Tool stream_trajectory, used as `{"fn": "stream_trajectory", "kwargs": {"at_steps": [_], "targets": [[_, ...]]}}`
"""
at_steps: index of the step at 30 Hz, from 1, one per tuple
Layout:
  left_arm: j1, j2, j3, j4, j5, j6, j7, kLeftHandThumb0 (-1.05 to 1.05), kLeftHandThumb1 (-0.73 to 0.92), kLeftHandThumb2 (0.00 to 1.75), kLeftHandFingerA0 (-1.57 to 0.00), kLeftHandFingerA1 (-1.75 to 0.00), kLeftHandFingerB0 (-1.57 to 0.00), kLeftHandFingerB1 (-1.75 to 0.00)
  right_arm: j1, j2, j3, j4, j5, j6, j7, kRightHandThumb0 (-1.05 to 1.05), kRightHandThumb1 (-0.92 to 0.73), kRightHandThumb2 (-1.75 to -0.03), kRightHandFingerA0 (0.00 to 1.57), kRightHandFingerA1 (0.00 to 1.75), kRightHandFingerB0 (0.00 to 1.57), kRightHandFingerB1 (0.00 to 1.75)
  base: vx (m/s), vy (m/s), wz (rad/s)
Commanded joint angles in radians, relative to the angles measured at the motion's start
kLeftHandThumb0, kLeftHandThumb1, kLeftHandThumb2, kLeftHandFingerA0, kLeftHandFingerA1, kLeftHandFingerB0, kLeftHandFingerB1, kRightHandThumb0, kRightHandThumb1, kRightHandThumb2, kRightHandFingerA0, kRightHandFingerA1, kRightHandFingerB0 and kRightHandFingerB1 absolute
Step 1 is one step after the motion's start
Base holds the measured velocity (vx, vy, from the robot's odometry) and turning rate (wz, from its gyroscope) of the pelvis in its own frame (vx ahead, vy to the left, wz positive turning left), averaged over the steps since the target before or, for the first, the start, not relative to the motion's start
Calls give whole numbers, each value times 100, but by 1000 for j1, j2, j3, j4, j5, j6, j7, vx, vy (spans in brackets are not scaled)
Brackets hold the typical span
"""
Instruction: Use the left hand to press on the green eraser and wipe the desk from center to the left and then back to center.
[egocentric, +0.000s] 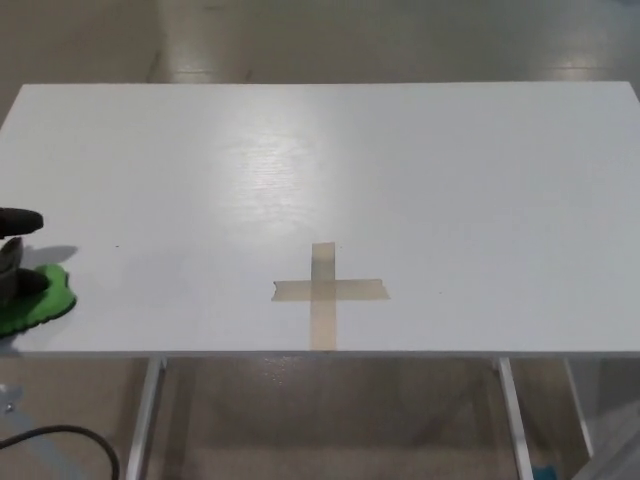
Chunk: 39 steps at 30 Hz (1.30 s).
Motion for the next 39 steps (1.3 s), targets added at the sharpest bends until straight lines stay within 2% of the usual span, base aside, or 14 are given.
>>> {"fn": "stream_trajectory", "kwargs": {"at_steps": [1,9,18,19,24,25,29,39], "targets": [[46,-23,-14,38,36,61,-13,-26,79,64,-106,-76,-96,-72,7,-1,3,6,-6,-26,-14,-20,-68,-59,83,59,64,53,0,0,0],[22,-131,-57,-6,49,28,-15,-17,82,64,-99,-80,-91,-74,5,0,2,2,1,-14,-8,-20,-68,-59,83,59,64,53,0,0,3],[-14,-336,-188,-92,95,18,13,-19,82,64,-101,-81,-94,-72,11,9,4,-10,7,-11,-7,-20,-68,-59,82,59,64,53,0,0,0],[-18,-366,-203,-103,99,20,14,-28,68,87,-98,-87,-92,-80,11,10,4,-11,8,-6,-5,-20,-68,-59,82,59,64,53,0,0,0],[-21,-456,-259,-144,119,41,31,-28,68,87,-98,-87,-92,-80,14,11,5,-28,11,11,2,-20,-68,-59,82,59,64,53,0,0,0],[-23,-481,-279,-157,131,49,39,-20,81,64,-100,-81,-93,-71,15,10,8,-35,6,15,1,-19,-68,-59,82,59,64,53,0,0,0],[-24,-555,-348,-211,170,71,58,-20,81,64,-99,-81,-94,-68,20,11,10,-62,4,28,0,-20,-68,-59,81,58,63,53,0,0,0],[-35,-646,-401,-250,185,115,73,-22,81,64,-98,-81,-93,-72,20,16,4,-62,12,19,-1,-20,-68,-59,82,59,64,53,0,0,0]]}}
